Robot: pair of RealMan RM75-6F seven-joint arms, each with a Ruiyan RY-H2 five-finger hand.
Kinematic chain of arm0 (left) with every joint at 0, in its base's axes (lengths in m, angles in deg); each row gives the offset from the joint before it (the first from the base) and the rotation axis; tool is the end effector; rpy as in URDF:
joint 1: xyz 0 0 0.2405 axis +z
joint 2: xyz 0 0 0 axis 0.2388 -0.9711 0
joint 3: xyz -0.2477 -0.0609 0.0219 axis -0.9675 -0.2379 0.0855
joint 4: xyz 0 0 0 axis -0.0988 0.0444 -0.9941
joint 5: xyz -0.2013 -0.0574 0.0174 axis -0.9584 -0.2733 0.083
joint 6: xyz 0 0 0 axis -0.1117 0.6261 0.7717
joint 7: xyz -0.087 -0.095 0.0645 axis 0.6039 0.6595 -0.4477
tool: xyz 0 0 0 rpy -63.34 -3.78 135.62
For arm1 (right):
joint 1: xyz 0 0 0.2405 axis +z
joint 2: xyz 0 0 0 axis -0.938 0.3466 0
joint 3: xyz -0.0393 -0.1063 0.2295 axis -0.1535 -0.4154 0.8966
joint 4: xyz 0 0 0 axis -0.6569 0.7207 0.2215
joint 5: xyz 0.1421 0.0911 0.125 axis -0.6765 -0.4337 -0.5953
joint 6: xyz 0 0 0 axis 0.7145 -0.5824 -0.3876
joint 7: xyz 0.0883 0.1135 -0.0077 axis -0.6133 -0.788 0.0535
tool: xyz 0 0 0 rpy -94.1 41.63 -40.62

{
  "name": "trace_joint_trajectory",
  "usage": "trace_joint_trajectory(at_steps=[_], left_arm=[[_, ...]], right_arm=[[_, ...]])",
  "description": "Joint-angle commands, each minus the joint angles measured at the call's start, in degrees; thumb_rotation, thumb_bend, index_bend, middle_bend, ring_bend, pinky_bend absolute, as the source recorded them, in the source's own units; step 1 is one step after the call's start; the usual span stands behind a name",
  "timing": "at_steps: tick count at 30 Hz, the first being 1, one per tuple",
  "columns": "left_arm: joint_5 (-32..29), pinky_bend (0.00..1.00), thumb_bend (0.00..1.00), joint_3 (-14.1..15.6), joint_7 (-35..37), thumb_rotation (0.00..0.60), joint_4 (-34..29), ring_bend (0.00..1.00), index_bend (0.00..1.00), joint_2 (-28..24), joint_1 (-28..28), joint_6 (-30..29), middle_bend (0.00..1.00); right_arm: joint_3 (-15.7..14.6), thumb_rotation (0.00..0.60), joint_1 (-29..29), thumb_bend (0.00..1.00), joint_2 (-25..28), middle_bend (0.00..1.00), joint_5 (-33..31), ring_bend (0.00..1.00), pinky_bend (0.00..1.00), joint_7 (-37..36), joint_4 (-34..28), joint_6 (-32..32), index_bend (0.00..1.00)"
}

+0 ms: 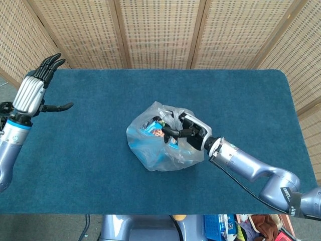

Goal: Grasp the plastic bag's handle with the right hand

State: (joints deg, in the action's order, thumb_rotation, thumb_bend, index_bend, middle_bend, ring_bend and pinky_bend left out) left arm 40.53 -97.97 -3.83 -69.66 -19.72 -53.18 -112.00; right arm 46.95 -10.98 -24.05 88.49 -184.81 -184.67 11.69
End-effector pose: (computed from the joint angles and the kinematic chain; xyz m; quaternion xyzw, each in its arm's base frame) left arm -0.1924 0.3939 0.2058 -0.6194 -0.2931 -0.5950 0.4201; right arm -0.0202 -0.3489 0.1265 -0.2659 0.8559 -0.4190 0.1456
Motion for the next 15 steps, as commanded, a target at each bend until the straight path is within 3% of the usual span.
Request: trace_joint_trajectory(at_steps=[1, 7, 15], left_arm=[[-0.48, 0.15, 0.02, 0.10, -0.37, 0.600, 0.18, 0.00, 0.00, -0.18, 1.91, -1.92, 0.00], [-1.67, 0.15, 0.03, 0.43, -2.40, 0.600, -0.88, 0.00, 0.00, -1.41, 6.62, -6.16, 0.00], [-4.11, 0.15, 0.05, 1.70, -7.71, 0.600, -2.33, 0.00, 0.00, -2.25, 12.73, -9.44, 0.00]], right_arm=[[1.19, 0.600, -1.23, 0.42, 0.19, 0.83, 0.36, 0.67, 0.58, 0.78, -0.70, -0.48, 0.52], [2.59, 0.600, -3.20, 0.62, 0.26, 0.83, 3.01, 0.67, 0.58, 1.28, -1.25, -0.87, 0.61], [3.10, 0.600, -5.05, 0.80, 1.09, 0.84, 5.40, 0.68, 0.58, 1.33, -1.10, -0.95, 0.63]])
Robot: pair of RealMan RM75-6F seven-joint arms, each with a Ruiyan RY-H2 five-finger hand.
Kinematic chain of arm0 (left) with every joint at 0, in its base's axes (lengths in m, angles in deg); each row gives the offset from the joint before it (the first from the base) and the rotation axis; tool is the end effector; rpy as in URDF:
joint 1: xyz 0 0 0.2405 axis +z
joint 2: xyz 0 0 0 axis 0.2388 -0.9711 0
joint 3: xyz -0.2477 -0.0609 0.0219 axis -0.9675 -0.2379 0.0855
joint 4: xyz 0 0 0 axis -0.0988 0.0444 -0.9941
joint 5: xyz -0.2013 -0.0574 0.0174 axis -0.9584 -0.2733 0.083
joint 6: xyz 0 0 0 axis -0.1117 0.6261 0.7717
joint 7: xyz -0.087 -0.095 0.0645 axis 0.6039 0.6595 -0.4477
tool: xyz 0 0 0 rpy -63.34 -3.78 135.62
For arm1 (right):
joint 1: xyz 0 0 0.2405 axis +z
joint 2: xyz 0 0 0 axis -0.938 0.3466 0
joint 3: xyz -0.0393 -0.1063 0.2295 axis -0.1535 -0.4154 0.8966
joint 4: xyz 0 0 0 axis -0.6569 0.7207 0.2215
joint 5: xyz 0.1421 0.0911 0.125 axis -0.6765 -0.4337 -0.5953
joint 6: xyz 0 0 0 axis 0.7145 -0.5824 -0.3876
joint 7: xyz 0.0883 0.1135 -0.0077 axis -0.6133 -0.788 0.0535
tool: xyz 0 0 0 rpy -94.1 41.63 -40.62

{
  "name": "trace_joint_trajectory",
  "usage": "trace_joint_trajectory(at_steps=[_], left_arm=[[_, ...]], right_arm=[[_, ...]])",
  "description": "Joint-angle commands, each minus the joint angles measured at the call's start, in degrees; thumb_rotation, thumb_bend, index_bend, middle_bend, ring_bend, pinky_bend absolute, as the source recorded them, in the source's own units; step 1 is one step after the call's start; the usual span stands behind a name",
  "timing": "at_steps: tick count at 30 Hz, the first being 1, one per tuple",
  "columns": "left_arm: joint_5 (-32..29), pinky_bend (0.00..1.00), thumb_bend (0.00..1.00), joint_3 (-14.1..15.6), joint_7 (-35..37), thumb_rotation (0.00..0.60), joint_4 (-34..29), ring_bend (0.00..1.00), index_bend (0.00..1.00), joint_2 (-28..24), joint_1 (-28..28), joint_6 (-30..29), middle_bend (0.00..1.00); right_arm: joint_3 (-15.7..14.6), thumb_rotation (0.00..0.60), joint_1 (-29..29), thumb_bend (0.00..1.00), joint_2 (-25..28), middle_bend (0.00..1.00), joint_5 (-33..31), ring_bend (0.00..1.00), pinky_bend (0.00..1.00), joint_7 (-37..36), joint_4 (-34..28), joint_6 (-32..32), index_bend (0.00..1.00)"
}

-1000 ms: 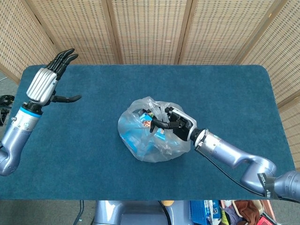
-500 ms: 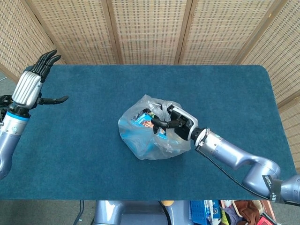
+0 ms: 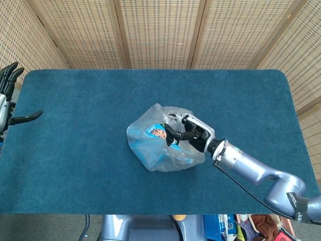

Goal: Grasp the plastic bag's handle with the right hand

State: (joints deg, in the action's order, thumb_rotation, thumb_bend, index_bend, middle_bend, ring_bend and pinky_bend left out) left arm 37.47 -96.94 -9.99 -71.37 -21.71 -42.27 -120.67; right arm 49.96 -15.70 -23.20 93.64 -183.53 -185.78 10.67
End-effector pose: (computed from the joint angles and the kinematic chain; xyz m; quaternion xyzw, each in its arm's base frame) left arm -0.2555 0.3411 0.2326 -0.5723 -0.2776 -0.5711 0.5189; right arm -0.0257 -0.3418 0.1351 -0.2945 0.8390 -0.4329 0.1480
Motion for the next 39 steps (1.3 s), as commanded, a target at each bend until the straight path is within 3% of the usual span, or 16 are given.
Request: trace_joint_trajectory(at_steps=[1, 6, 16, 22, 30, 39], left_arm=[[-1.41, 0.14, 0.06, 0.90, -1.88, 0.600, -0.99, 0.00, 0.00, -0.32, 2.49, -0.75, 0.00], [-4.63, 0.00, 0.06, 2.91, -4.62, 0.600, -4.97, 0.00, 0.00, -2.25, 6.04, 2.01, 0.00], [-12.80, 0.00, 0.06, 5.42, -12.40, 0.600, -15.35, 0.00, 0.00, -4.96, 12.09, 4.94, 0.00], [-13.77, 0.00, 0.07, 6.00, -12.62, 0.600, -15.87, 0.00, 0.00, -3.77, 14.49, 4.25, 0.00], [-12.29, 0.00, 0.07, 5.70, -12.10, 0.600, -14.05, 0.00, 0.00, -1.98, 15.63, 4.61, 0.00], [-11.36, 0.00, 0.07, 4.77, -11.02, 0.600, -12.81, 0.00, 0.00, -1.55, 16.00, 6.00, 0.00]], right_arm=[[0.11, 0.600, -0.49, 0.82, 0.38, 0.84, 0.51, 0.68, 0.58, 0.06, 0.02, 0.13, 0.63], [-0.15, 0.600, -1.05, 0.99, 0.53, 0.85, 1.18, 0.68, 0.58, 1.20, 0.27, 0.49, 0.65], [-0.78, 0.600, -1.37, 1.00, -0.84, 0.88, -1.06, 0.70, 0.58, 10.34, 1.57, 0.36, 0.71], [-0.55, 0.600, -1.51, 1.00, -1.16, 0.89, -4.03, 0.73, 0.61, 15.14, 0.83, 0.55, 0.72], [2.20, 0.600, -0.78, 1.00, -0.21, 0.90, -10.47, 0.78, 0.69, 18.11, -0.98, 4.10, 0.73], [5.23, 0.600, 0.52, 1.00, 1.52, 0.92, -17.58, 0.91, 0.89, 25.41, -2.89, 6.80, 0.74]])
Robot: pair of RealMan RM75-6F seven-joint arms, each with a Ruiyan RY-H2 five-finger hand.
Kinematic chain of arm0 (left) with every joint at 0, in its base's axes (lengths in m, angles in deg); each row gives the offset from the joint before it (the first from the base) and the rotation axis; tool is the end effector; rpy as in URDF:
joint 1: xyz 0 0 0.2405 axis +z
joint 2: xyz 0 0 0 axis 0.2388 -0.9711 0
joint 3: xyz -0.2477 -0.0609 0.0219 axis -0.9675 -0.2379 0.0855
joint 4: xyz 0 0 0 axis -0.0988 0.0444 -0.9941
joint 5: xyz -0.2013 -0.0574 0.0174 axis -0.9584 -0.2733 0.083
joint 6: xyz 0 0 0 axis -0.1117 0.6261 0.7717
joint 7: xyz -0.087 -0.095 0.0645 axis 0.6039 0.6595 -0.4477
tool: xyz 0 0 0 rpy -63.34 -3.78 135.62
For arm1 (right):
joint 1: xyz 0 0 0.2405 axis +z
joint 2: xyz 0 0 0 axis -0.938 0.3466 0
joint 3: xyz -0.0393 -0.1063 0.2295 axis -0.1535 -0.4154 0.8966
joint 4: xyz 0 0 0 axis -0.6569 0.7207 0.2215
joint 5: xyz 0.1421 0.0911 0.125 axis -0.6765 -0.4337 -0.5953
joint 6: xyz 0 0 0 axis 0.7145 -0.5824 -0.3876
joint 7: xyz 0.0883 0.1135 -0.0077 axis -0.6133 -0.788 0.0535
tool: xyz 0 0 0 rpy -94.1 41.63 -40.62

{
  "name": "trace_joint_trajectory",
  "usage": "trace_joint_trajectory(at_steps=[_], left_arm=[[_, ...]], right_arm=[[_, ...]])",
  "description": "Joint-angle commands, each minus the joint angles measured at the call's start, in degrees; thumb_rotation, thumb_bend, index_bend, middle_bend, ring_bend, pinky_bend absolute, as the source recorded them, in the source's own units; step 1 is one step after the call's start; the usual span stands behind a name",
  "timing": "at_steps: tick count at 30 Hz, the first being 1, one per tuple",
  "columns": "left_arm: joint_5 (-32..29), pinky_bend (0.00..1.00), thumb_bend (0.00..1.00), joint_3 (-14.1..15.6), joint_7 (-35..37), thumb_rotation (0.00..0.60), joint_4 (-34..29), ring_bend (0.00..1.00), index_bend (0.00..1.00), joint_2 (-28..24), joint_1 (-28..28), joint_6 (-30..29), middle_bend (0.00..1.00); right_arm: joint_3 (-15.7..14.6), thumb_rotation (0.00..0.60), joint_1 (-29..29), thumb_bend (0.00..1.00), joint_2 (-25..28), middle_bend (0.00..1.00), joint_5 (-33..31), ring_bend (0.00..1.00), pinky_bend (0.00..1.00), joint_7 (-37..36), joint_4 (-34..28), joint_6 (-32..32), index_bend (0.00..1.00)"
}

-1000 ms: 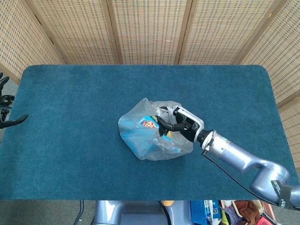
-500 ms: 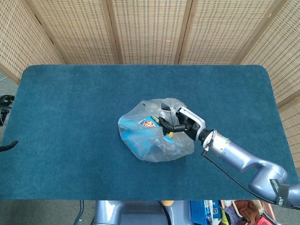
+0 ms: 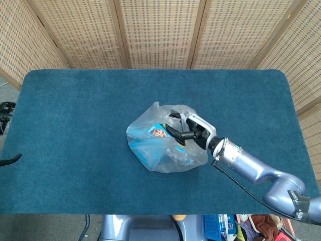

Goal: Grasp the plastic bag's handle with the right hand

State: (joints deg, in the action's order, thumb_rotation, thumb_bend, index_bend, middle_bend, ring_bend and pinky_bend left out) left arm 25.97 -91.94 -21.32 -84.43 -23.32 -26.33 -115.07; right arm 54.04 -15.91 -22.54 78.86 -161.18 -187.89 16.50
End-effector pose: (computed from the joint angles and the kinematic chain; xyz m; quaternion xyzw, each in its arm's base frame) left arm -0.3448 0.2352 0.1960 -0.5005 -0.4552 -0.4065 0.6141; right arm -0.0225 -0.3461 0.1369 -0.3473 0.8235 -0.4430 0.0701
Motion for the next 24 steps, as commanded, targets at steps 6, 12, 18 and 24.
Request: trace_joint_trajectory(at_steps=[6, 12, 18, 24], left_arm=[[0.84, 0.00, 0.08, -0.73, 1.04, 0.600, 0.51, 0.00, 0.00, -0.04, 0.41, 0.66, 0.00], [1.41, 0.00, 0.08, -1.08, 1.60, 0.600, 0.74, 0.00, 0.00, -0.05, 0.53, 1.46, 0.00], [1.53, 0.00, 0.08, -1.39, 1.74, 0.600, 0.92, 0.00, 0.00, 0.07, 0.52, 2.22, 0.00], [1.33, 0.00, 0.08, -1.84, 2.31, 0.600, 1.28, 0.00, 0.00, 0.09, 0.41, 3.45, 0.00]], right_arm=[[2.90, 0.600, 3.00, 1.00, 2.85, 0.95, -8.95, 0.99, 1.00, 8.39, -1.21, 3.46, 0.76], [5.08, 0.600, 5.35, 1.00, 5.14, 0.96, -14.65, 1.00, 1.00, 12.89, -1.29, 5.71, 0.77], [6.89, 0.600, 8.02, 1.00, 7.76, 0.96, -19.61, 1.00, 1.00, 16.29, -1.00, 8.05, 0.77], [9.17, 0.600, 10.89, 1.00, 10.66, 0.96, -25.98, 1.00, 1.00, 18.79, -1.32, 9.67, 0.77]])
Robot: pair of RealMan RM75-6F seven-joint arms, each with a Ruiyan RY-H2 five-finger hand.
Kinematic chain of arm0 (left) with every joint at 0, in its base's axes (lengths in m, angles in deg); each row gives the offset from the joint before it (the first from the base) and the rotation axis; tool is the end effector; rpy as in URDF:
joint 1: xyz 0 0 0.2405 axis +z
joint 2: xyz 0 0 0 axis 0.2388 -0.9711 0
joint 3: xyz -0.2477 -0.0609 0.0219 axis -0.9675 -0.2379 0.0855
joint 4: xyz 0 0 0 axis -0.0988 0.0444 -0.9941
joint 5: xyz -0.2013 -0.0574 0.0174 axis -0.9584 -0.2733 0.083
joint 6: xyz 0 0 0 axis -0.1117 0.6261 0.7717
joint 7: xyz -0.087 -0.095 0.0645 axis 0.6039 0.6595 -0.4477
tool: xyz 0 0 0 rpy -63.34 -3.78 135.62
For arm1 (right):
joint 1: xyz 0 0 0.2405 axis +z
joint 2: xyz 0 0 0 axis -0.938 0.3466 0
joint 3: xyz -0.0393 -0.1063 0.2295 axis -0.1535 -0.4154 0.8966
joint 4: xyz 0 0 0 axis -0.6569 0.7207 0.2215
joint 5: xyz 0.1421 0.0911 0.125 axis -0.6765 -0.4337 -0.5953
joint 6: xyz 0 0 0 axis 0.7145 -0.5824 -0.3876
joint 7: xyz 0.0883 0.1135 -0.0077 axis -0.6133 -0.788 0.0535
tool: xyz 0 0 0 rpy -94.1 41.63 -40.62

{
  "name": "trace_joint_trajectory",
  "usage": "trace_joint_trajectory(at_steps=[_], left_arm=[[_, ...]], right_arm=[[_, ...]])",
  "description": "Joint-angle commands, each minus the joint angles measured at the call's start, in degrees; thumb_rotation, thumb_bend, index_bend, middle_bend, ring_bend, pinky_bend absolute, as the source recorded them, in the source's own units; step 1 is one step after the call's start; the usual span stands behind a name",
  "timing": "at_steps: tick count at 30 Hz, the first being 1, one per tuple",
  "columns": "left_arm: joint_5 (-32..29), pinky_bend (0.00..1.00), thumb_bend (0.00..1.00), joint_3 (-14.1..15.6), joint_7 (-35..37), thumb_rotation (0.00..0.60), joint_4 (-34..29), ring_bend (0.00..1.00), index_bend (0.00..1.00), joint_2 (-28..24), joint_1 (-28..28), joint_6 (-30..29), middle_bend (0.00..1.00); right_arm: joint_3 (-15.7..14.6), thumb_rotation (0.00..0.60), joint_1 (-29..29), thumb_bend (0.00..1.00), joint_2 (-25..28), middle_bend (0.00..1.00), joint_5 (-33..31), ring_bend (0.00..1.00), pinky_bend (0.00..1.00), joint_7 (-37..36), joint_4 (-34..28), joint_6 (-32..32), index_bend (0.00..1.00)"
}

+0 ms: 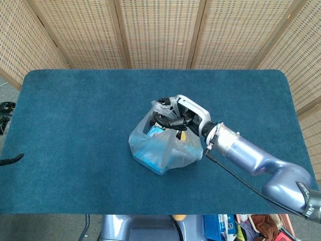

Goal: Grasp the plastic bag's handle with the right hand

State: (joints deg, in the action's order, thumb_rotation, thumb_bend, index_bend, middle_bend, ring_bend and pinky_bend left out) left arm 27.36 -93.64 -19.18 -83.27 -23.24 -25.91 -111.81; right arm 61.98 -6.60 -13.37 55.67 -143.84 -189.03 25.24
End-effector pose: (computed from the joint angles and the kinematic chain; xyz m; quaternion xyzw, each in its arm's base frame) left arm -0.3474 0.2397 0.1942 -0.5026 -0.4686 -0.4081 0.6010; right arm 0.0448 -0.3572 0.1857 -0.4049 0.7905 -0.4586 0.0305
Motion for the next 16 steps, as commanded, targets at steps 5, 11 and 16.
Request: trace_joint_trajectory(at_steps=[5, 11, 16], left_arm=[[-0.24, 0.00, 0.08, -0.51, 0.62, 0.600, 0.49, 0.00, 0.00, -0.03, 0.04, 0.92, 0.00], [-0.23, 0.00, 0.08, -0.75, 0.31, 0.600, 0.66, 0.00, 0.00, -0.10, 0.13, 1.14, 0.00], [-0.08, 0.00, 0.08, -0.90, -0.12, 0.600, 0.44, 0.00, 0.00, -0.12, 0.29, 0.95, 0.00]], right_arm=[[2.27, 0.600, 3.96, 1.00, 3.04, 0.96, -7.82, 1.00, 1.00, 3.73, -0.47, 0.84, 0.77], [2.60, 0.600, 6.47, 1.00, 4.51, 0.96, -12.44, 1.00, 1.00, 6.01, 0.03, 0.65, 0.77], [2.32, 0.600, 7.92, 1.00, 5.88, 0.96, -15.48, 1.00, 1.00, 7.97, 0.16, 0.92, 0.77]])
